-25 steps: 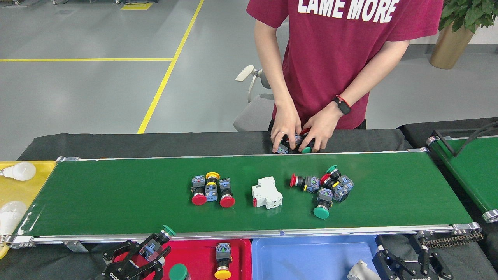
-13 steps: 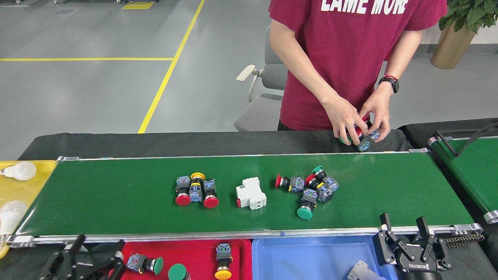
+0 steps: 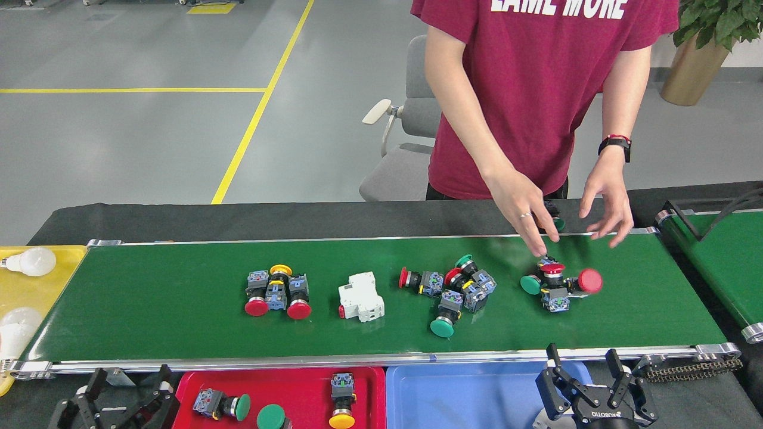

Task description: Pick switch part from conveyor to tray

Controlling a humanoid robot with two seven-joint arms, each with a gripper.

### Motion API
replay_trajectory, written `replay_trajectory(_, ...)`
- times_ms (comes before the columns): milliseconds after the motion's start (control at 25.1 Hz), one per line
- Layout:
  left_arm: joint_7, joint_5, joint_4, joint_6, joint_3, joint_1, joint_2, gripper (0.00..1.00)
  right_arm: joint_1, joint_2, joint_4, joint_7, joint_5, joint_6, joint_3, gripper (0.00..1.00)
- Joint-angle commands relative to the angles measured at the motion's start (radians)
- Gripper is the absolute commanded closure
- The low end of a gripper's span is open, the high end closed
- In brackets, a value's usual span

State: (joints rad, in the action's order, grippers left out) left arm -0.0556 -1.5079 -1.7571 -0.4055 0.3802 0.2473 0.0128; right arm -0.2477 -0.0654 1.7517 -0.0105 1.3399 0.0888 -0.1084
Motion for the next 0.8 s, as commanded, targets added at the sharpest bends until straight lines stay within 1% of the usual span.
replay_trajectory(0,-0.004,-0.005,-0.013,-0.009,-0.041,-0.023,-0.008,0.0,-0.001,0.004,0.017,0.0,-0.001,0.031,0.001,0.04)
replay_trajectory(80,-0.027,-0.028,-0.008,0.002,-0.107,-0.074,-0.007,0.0,-0.001,0.004,0.017,0.0,-0.001,0.034,0.001,0.04)
replay_trajectory(159,-0.081,-0.086,0.011,0.03,-0.147,-0.141,0.001,0.0,-0.001,0.004,0.017,0.0,-0.001,0.034,0.001,0.04)
replay_trajectory(199,-0.107,-0.109,0.033,0.042,-0.159,-0.175,0.007,0.0,-0.001,0.002,0.017,0.0,-0.001,0.032,0.001,0.04)
replay_trajectory(279,-0.124,-0.12,0.079,0.059,-0.169,-0.227,0.009,0.0,0.015,-0.004,0.017,-0.002,-0.001,0.026,0.001,0.04)
replay_trajectory(399,-0.124,-0.121,0.159,0.071,-0.169,-0.278,0.004,0.0,0.073,0.001,0.008,-0.012,0.002,-0.007,0.001,0.06)
replay_trajectory(518,-0.124,-0.121,0.257,0.089,-0.161,-0.335,-0.005,0.0,0.151,0.004,-0.043,-0.048,0.016,-0.05,0.012,0.08)
replay_trajectory(638,-0.119,-0.12,0.329,0.106,-0.15,-0.372,-0.02,0.0,0.214,0.001,-0.116,-0.1,0.061,-0.083,0.087,0.09)
replay_trajectory(718,-0.119,-0.12,0.35,0.106,-0.135,-0.384,-0.053,0.0,0.238,0.001,-0.159,-0.101,0.065,-0.119,0.125,0.09)
replay_trajectory(757,-0.118,-0.12,0.363,0.109,-0.133,-0.388,-0.065,0.0,0.266,0.001,-0.195,-0.101,0.068,-0.132,0.156,0.09)
